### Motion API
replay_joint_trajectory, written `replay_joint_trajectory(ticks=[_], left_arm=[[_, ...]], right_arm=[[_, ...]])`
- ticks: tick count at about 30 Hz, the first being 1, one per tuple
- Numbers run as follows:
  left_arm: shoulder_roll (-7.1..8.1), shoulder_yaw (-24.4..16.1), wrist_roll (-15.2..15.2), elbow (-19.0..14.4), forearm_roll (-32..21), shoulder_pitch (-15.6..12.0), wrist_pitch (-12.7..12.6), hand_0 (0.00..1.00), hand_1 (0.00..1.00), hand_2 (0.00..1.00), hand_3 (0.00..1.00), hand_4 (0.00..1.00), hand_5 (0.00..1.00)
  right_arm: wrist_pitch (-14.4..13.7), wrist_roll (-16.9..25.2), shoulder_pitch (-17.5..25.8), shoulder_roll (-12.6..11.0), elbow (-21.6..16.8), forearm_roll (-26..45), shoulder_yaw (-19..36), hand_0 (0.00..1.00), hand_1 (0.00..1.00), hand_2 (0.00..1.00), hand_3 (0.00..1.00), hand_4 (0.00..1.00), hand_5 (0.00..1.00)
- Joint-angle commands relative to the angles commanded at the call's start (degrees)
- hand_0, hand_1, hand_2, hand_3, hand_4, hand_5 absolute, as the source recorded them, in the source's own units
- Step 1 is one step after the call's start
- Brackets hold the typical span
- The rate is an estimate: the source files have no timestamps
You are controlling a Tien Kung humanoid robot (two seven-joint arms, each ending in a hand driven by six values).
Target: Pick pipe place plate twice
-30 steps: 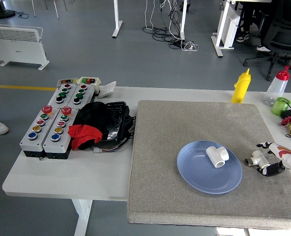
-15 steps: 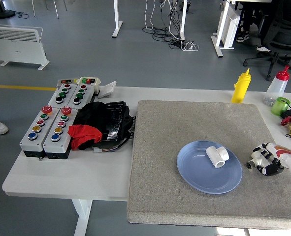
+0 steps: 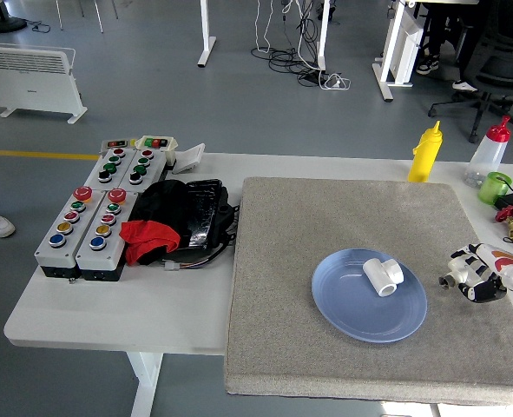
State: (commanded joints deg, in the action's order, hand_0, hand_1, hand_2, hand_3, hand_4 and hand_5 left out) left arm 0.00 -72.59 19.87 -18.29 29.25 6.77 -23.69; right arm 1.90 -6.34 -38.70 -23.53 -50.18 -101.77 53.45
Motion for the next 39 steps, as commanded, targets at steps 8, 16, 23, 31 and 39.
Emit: replay_joint_trajectory(ticks=[8, 16, 23, 31, 39], left_arm=[[0.0, 0.14, -0.22, 0.05, -0.33, -0.1, 0.01, 0.641, 0.517, 0.484, 0.652, 0.432, 0.998], [0.0, 0.16, -0.38, 0.11, -0.45, -0.19, 0.07, 0.641, 0.517, 0.484, 0.652, 0.434, 0.998], [0.0, 0.35, -0.57, 0.1, -0.89, -0.29, -0.02, 0.641, 0.517, 0.484, 0.652, 0.434, 0.998], [0.0, -0.02, 0.45, 0.12, 1.62, -0.57, -0.31, 0.625, 0.436, 0.489, 0.652, 0.435, 0.998], [0.0, 0.02, -0.66, 0.72, -0.77, -1.03, -1.01, 0.586, 0.399, 0.491, 0.645, 0.442, 0.998]], right_arm=[[0.49, -1.31, 1.07, -2.34, -9.31, 1.17, 2.18, 0.411, 0.526, 0.558, 0.671, 0.568, 0.206], [4.83, -4.61, 2.67, -4.56, -22.07, 4.94, -1.14, 0.45, 0.544, 0.565, 0.662, 0.535, 0.187], [6.48, -6.48, 2.31, -4.48, -28.01, 4.85, -5.91, 0.498, 0.583, 0.591, 0.666, 0.532, 0.189], [6.22, -6.26, 1.58, -3.66, -27.88, 1.92, -10.1, 0.643, 0.666, 0.669, 0.714, 0.537, 0.19], [7.33, -6.16, 1.74, -3.28, -27.55, -0.19, -11.22, 0.824, 0.788, 0.894, 0.845, 0.619, 0.225]])
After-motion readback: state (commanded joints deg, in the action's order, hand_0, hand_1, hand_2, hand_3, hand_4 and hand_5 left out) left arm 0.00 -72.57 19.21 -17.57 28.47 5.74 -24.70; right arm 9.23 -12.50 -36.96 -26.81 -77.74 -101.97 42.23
